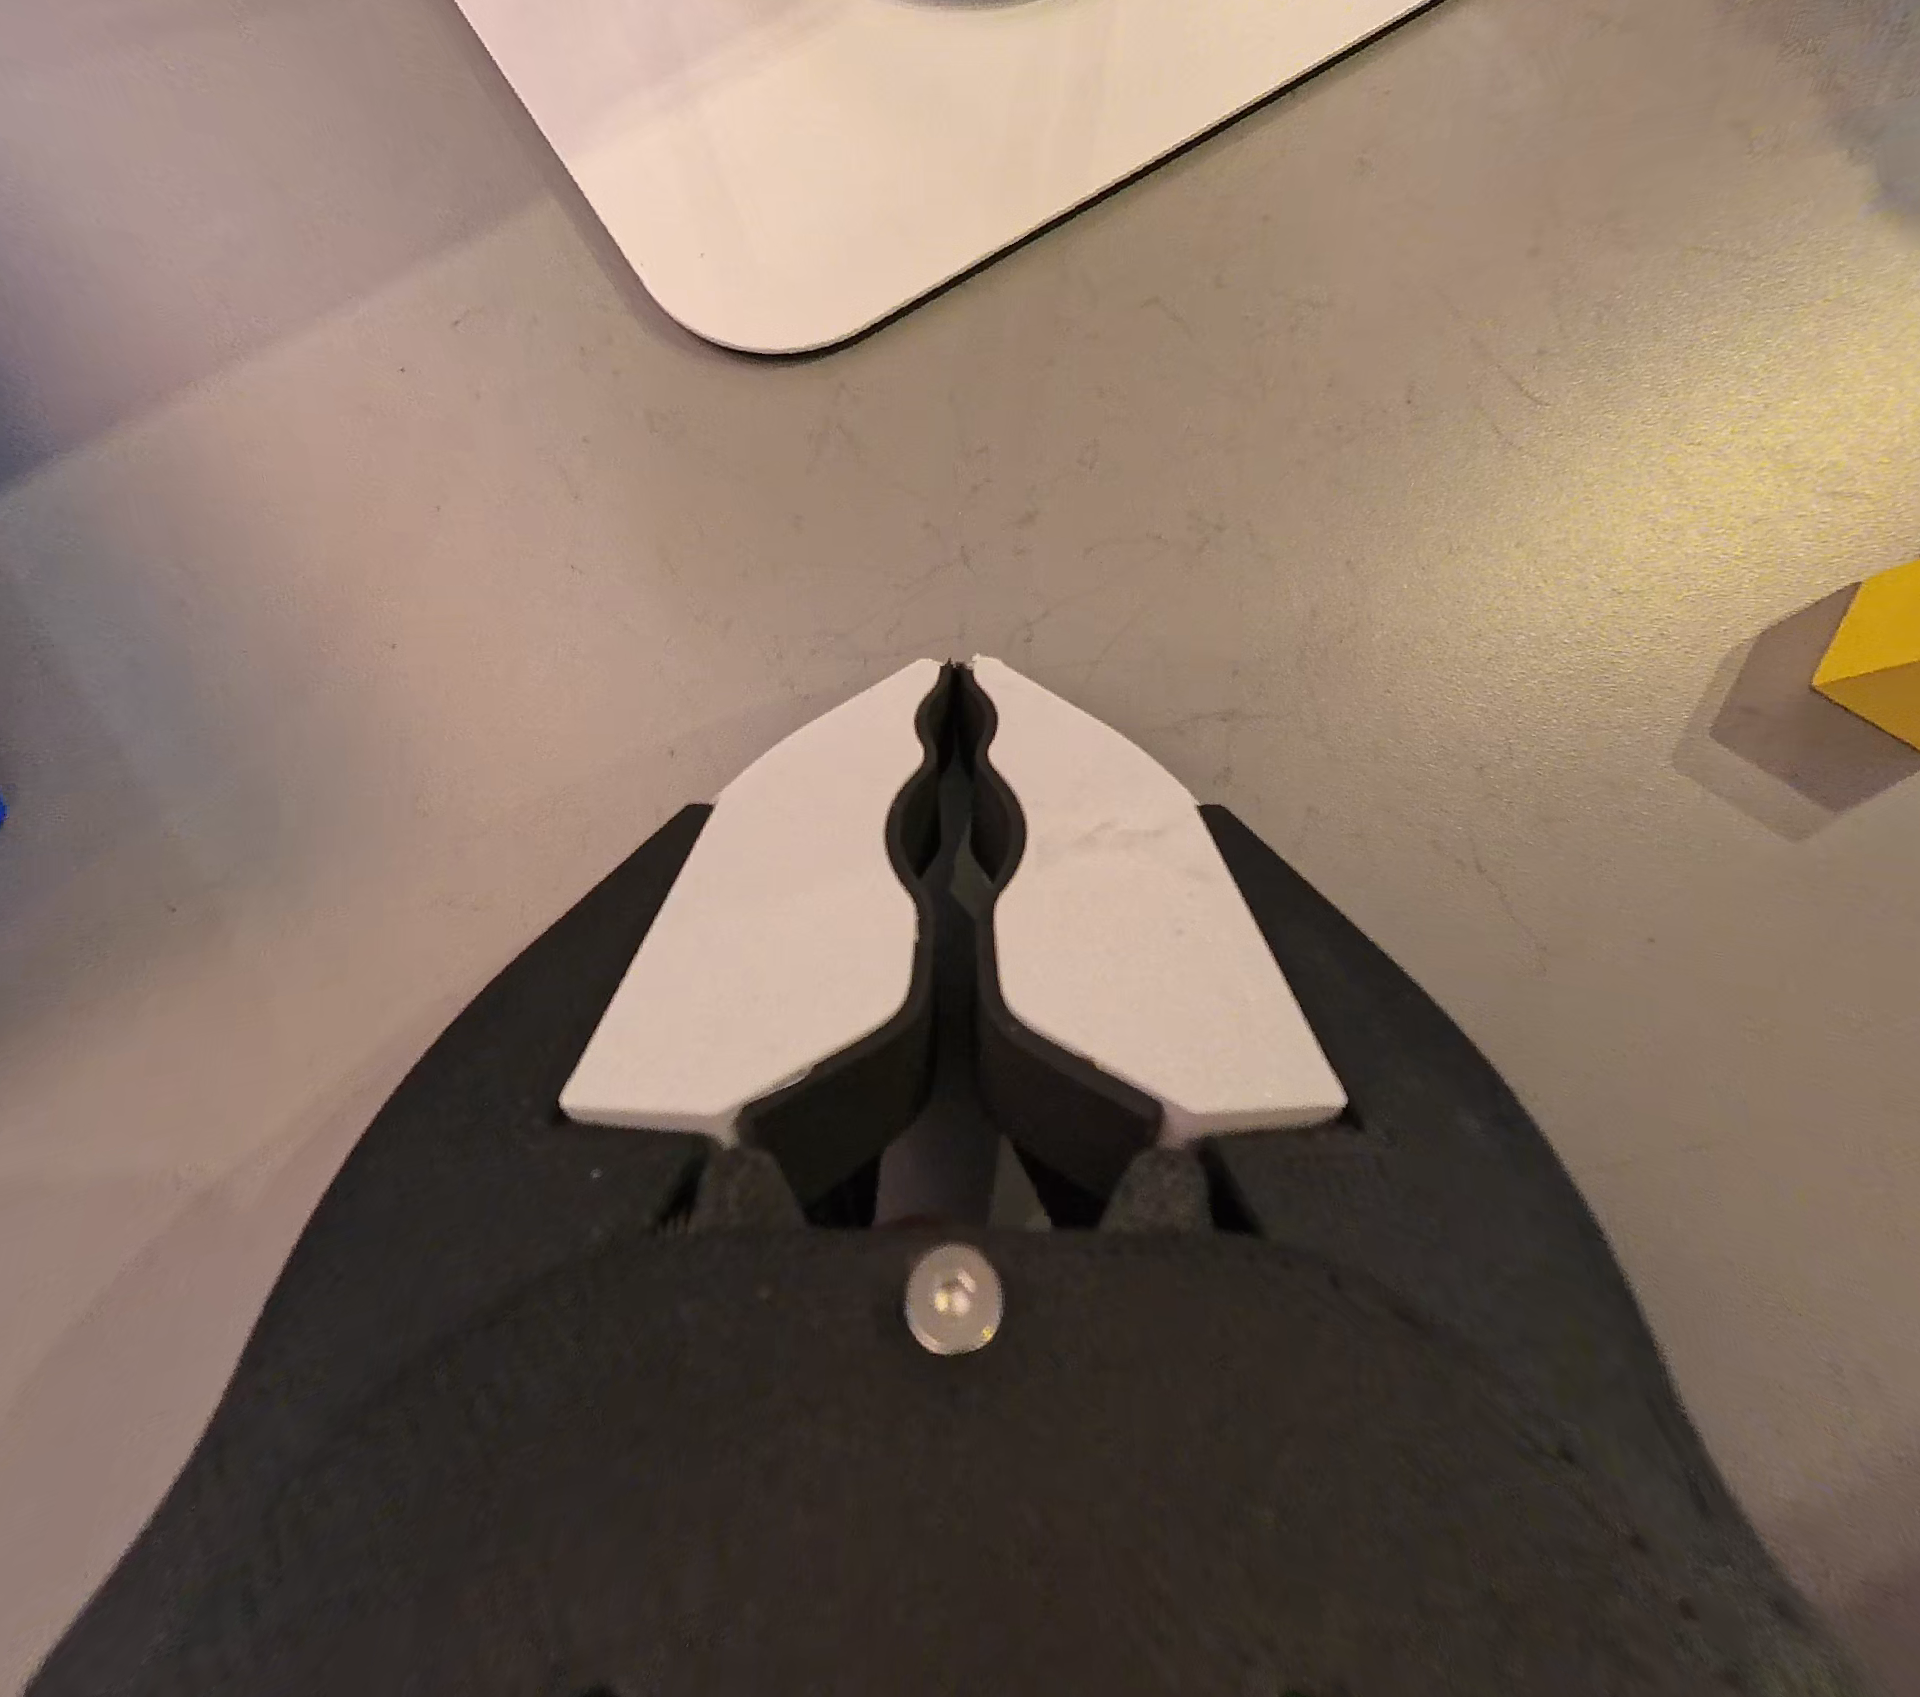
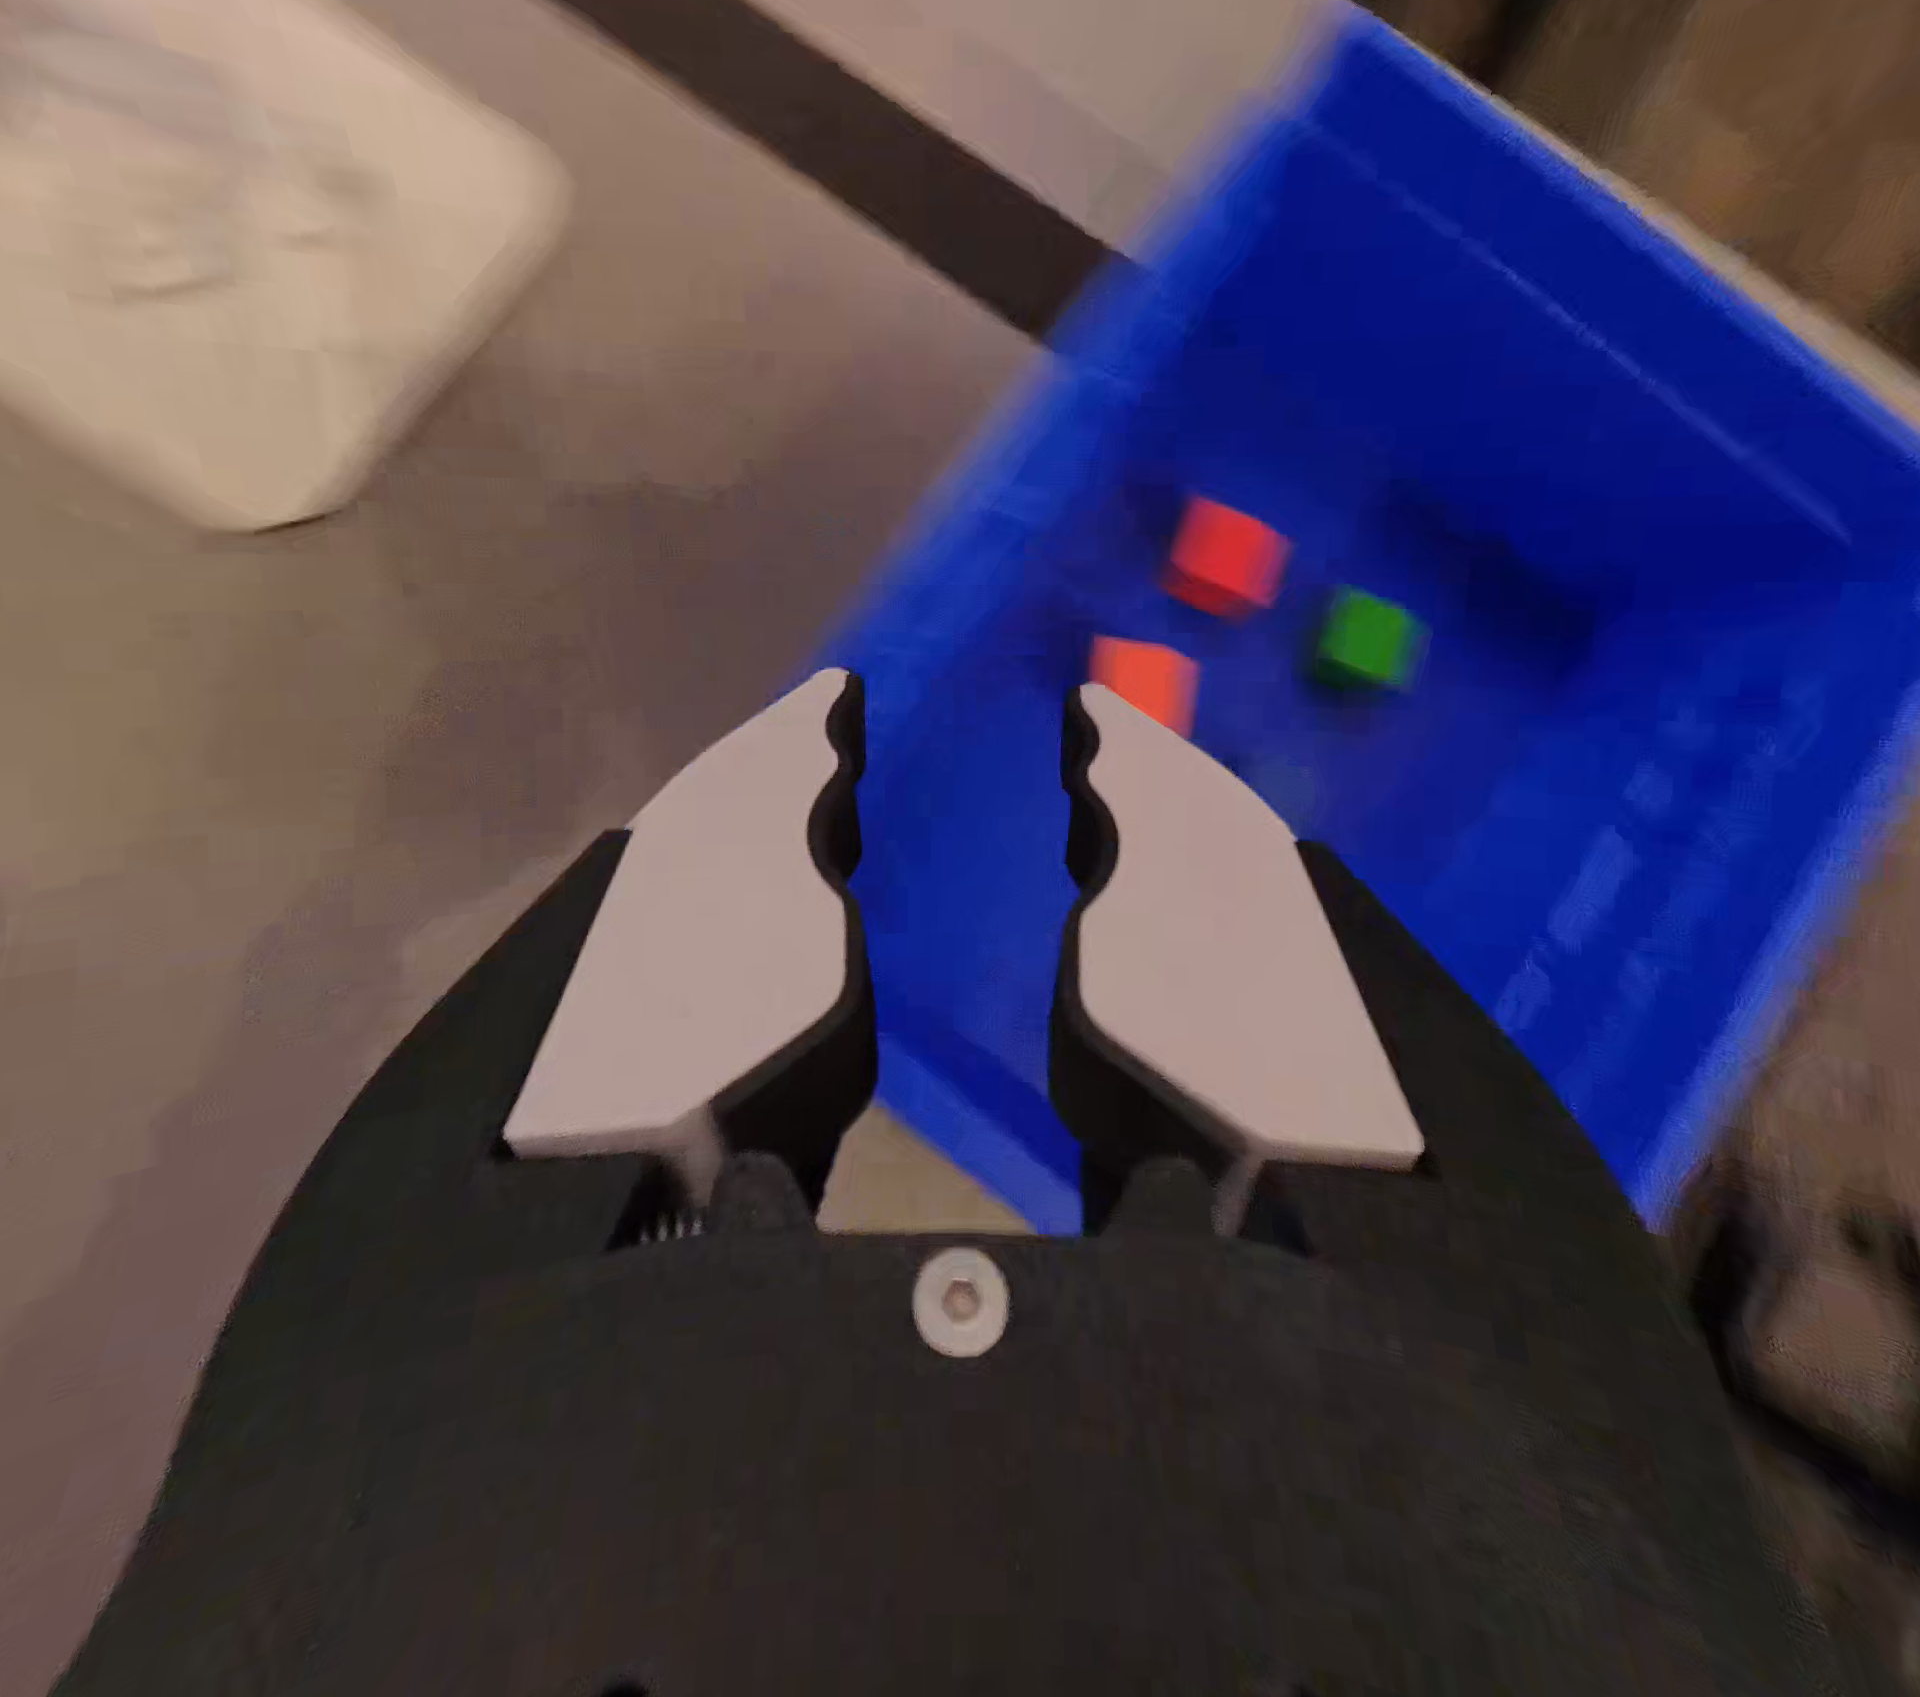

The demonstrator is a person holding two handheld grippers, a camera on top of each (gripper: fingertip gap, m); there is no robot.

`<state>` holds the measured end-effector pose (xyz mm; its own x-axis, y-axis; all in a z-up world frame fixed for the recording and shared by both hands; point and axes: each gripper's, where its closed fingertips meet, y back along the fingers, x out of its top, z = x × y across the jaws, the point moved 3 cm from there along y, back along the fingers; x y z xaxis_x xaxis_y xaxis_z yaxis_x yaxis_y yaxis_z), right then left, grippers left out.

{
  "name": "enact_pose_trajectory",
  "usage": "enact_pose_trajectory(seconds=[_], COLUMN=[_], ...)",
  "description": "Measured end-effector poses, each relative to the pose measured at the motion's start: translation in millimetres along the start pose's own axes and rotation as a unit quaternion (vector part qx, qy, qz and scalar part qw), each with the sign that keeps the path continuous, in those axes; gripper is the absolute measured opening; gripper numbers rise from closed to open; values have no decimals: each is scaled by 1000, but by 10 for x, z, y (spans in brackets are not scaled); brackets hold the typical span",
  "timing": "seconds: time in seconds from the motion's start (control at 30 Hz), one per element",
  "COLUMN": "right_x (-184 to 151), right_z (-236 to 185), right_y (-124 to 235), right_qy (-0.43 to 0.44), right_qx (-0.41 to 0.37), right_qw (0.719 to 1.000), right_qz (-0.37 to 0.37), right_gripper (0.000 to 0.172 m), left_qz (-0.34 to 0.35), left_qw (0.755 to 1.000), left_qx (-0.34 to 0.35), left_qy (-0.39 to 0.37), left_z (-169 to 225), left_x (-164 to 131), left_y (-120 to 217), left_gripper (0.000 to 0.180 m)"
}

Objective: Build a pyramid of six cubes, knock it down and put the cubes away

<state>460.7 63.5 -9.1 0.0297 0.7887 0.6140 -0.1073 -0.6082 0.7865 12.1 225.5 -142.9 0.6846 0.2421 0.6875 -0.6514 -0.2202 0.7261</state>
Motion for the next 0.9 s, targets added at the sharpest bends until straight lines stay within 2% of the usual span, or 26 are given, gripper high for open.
enact_pose_trajectory(seconds=[0.07,0.1,0.2,0.27,0.33,0.43,0.53,0.6,0.67,0.7,0.8,0.9], right_x=[130,118,-134,-353,-549,-776,-875,-915,-961,-979,-975,-815], right_z=[-732,-1108,-2156,-2665,-2976,-3190,-3224,-3222,-3215,-3212,-3221,-3112], right_y=[207,261,246,153,32,-147,-282,-336,-378,-400,-408,-292], right_qy=[111,170,319,375,423,488,510,514,517,519,508,471], right_qx=[102,147,264,324,349,355,352,353,356,356,363,353], right_qw=[988,974,910,869,836,797,783,778,773,772,776,806], right_qz=[36,40,30,18,-2,-36,-62,-73,-86,-90,-86,-63], right_gripper=[36,40,48,50,56,58,56,49,34,28,27,27], left_qz=[0,0,0,0,0,0,0,0,0,0,0,0], left_qw=[1000,1000,1000,1000,1000,1000,1000,1000,1000,1000,1000,1000], left_qx=[0,0,0,0,0,0,0,1,1,1,1,1], left_qy=[0,0,0,0,0,0,0,-1,-1,-1,-1,-1], left_z=[0,1,1,2,2,4,3,4,5,5,5,5], left_x=[1,1,1,0,0,1,0,0,0,0,1,0], left_y=[-1,-1,-1,0,0,-1,0,0,0,0,-1,-2], left_gripper=[0,0,0,0,0,0,0,0,0,0,0,0])
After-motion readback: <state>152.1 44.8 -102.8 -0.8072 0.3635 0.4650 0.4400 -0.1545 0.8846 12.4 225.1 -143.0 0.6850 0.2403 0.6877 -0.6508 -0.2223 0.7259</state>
